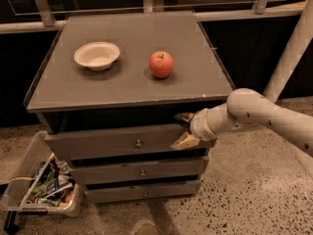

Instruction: Open top drawer

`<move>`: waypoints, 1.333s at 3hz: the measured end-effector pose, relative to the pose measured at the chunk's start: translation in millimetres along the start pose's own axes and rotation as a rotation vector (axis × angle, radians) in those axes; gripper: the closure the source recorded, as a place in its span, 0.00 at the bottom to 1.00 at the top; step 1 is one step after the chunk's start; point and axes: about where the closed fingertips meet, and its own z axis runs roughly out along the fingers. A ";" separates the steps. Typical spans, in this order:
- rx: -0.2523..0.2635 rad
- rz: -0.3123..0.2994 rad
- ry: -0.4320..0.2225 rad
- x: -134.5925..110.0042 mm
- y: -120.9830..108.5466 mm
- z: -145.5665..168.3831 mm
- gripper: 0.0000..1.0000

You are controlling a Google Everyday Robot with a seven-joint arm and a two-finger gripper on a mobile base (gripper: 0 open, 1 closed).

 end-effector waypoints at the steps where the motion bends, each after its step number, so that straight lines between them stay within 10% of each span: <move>1: -0.008 0.000 -0.007 -2.5 2.0 -2.7 0.64; 3: -0.008 0.000 -0.007 -6.4 -0.1 -7.7 1.00; 4: -0.009 0.000 -0.007 -6.4 -0.1 -7.6 0.87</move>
Offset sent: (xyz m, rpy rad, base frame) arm -0.1203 -0.0421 0.0100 0.0536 0.0719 0.0519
